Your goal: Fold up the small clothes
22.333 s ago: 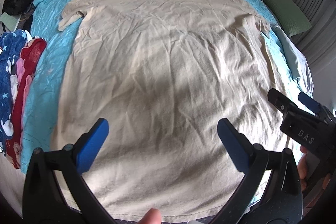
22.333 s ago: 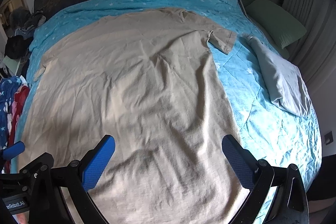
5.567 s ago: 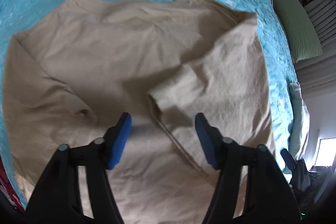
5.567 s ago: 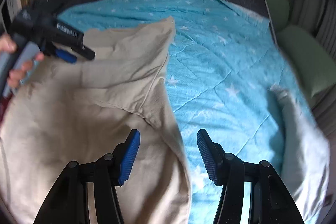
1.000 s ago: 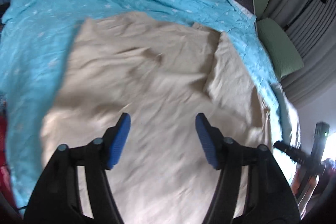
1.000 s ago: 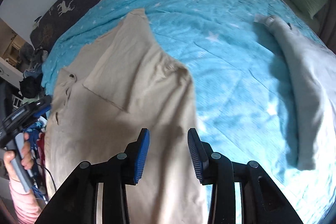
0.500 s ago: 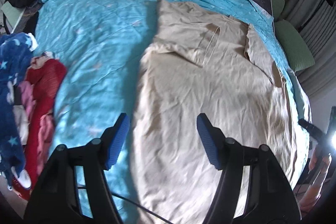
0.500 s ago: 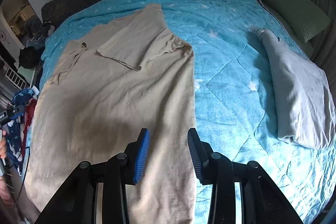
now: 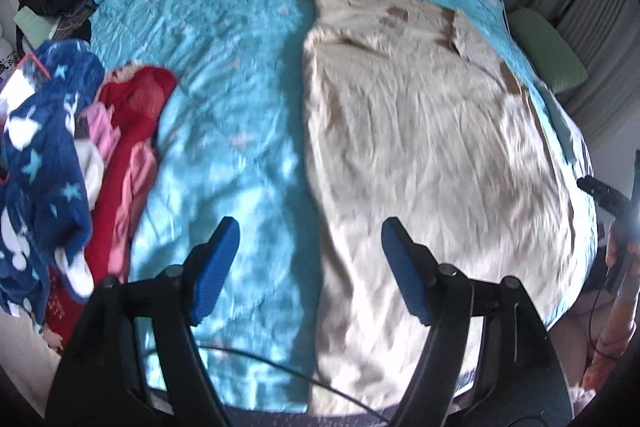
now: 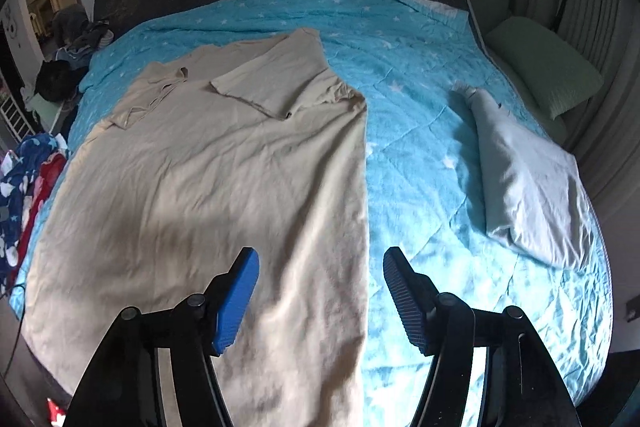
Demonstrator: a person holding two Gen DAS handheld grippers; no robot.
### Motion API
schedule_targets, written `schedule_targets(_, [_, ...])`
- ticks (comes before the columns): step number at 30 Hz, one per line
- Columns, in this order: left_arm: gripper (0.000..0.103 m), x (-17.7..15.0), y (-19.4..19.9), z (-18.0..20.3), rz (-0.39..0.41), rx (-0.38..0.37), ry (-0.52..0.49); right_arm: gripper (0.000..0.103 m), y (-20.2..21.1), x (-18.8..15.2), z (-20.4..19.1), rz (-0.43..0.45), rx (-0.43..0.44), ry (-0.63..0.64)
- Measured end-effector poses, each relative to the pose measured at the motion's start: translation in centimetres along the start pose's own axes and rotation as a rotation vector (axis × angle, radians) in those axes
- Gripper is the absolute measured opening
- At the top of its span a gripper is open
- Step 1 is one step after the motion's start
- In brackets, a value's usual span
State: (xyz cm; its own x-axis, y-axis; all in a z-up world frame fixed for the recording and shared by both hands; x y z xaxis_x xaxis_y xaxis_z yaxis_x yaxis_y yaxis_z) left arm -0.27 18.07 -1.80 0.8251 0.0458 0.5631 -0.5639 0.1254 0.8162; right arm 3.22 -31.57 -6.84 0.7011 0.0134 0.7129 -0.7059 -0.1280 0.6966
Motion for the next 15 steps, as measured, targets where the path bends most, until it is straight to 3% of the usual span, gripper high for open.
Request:
schedule_targets(7, [0.074,-8.0,-0.3,1.0,-0.126,-0.09,-0.034,0.066,1.9,-6.3,1.8,-0.145,0.107,-0.08])
schedule_targets(15, [0.077,-11.6,-1.4,0.8,-0.172,-0.113,0.013,0.066,3.7,-12.3,4.3,-0.242,0.152,-0.182])
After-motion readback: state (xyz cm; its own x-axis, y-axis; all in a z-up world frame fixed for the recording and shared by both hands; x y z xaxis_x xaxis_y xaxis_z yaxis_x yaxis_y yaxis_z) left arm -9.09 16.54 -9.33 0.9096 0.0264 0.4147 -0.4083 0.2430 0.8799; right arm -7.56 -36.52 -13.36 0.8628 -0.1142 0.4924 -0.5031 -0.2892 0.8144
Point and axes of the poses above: each gripper's, at about its wrist camera, not at the fingertips, and y roughly against the way its jaws point, z to its right, x to its top, the point moved 3 cm from there along -y, roughly the way its jaws point, and after that the axes turned 8 degrees about z, right-handed, at the moved point
